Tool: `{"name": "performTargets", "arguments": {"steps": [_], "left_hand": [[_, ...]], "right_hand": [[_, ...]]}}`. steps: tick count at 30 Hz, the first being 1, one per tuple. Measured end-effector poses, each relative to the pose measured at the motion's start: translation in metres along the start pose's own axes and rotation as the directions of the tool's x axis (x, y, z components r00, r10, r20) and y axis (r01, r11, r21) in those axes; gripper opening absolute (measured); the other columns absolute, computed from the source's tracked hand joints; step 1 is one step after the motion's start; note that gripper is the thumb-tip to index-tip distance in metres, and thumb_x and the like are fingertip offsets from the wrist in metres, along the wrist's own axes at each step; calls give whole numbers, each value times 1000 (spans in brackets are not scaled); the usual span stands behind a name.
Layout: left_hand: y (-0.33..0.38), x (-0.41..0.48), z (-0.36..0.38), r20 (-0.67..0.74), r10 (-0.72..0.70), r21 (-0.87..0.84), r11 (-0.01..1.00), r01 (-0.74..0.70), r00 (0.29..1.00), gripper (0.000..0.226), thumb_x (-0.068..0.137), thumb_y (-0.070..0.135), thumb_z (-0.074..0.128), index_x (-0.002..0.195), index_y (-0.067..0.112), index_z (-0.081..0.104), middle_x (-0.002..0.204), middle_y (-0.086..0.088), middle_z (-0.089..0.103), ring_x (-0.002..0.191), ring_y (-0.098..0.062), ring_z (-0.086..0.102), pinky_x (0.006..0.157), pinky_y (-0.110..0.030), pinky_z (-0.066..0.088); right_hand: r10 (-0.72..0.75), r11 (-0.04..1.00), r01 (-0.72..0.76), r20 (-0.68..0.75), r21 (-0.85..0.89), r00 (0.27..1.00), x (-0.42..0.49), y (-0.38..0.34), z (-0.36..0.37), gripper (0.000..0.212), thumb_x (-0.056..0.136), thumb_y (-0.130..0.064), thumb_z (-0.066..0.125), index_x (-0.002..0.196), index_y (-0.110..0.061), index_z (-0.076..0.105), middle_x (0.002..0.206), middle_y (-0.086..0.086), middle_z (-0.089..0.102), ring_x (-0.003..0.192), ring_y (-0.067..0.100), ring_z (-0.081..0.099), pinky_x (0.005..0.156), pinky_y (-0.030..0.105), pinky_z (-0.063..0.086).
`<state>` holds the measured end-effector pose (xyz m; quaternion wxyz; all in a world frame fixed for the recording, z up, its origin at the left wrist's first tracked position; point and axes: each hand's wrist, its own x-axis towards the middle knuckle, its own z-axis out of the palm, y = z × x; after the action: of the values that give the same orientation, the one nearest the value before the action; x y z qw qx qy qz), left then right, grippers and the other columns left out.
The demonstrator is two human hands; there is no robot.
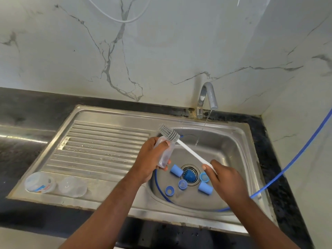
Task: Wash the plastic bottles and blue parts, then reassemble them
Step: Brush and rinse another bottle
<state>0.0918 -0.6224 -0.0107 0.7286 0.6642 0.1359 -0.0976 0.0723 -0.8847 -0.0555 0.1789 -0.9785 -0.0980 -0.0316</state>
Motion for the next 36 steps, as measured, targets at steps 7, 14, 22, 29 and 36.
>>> {"name": "performTargets", "arguments": {"steps": [7, 14, 22, 29, 36], "left_hand": [[3, -8, 6, 119, -25, -227, 972, 52, 993, 26, 96, 30, 61, 111, 8, 61, 87, -18, 64, 55, -23, 60, 44, -27, 45], [7, -4, -4, 64, -11, -317, 948, 31, 998, 55, 81, 38, 63, 120, 1, 58, 92, -15, 65, 57, -23, 60, 44, -28, 45], [-4, 4, -18, -105, 245, 136, 963, -230, 964, 16, 93, 20, 71, 102, 29, 61, 92, -12, 67, 69, -19, 64, 51, -31, 52], [-16, 2, -9, -119, 284, 318, 919, -234, 952, 30, 85, 36, 75, 106, 24, 58, 80, 4, 67, 66, -16, 63, 55, -32, 53], [-7, 6, -19, -249, 385, 411, 873, -263, 888, 44, 82, 29, 82, 115, 29, 53, 103, 14, 67, 87, -4, 66, 65, -13, 50]], "right_hand": [[-49, 998, 51, -52, 37, 997, 3, 19, 0, 45, 96, -61, 36, 75, -22, 42, 49, -5, 38, 46, 18, 44, 46, 33, 39], [-16, 997, 17, -12, 71, 1000, -5, 24, -6, 36, 96, -55, 44, 71, -32, 31, 47, -6, 36, 43, 8, 37, 44, 22, 29], [172, 985, -172, 85, 2, 981, -7, 4, -24, 57, 90, -75, 29, 67, -24, 38, 56, 1, 51, 54, 16, 51, 56, 34, 47], [224, 973, -232, 210, 12, 952, 4, -41, -42, 62, 93, -75, 30, 68, -22, 49, 59, -4, 54, 54, 9, 51, 54, 29, 43], [241, 961, -265, 233, 80, 942, -11, -38, -51, 63, 87, -78, 29, 61, -23, 43, 52, -4, 48, 52, 10, 45, 54, 29, 39]]}}
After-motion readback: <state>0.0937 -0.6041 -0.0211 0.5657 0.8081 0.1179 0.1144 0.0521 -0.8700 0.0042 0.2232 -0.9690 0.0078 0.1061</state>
